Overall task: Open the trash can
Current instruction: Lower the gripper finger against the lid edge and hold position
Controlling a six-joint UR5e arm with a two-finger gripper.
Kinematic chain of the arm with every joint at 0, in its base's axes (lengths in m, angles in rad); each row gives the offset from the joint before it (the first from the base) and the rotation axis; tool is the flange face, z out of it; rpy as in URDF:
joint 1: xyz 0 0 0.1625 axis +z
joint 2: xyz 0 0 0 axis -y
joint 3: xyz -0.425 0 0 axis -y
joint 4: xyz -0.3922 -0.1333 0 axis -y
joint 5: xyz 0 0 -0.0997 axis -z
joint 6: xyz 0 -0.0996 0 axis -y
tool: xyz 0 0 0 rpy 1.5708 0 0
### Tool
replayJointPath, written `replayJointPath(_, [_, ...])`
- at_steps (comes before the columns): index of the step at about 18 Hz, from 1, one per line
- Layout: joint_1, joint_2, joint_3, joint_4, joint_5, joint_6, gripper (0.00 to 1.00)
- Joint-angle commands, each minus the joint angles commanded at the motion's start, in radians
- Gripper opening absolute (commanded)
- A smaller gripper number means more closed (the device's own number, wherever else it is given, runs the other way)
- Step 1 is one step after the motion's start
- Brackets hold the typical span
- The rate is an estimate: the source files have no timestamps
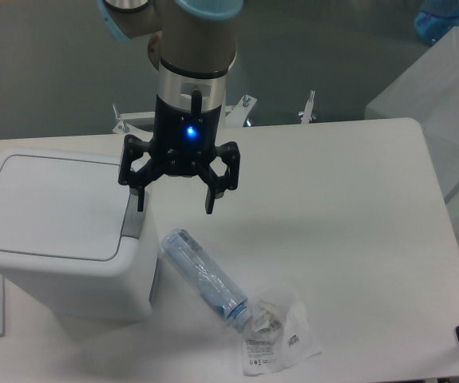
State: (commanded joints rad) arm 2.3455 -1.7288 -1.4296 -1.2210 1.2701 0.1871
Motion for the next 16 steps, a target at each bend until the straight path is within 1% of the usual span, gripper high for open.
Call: replayJointPath(16, [0.0, -0.005, -0.029, 0.005, 0.0, 0.002, 1.0])
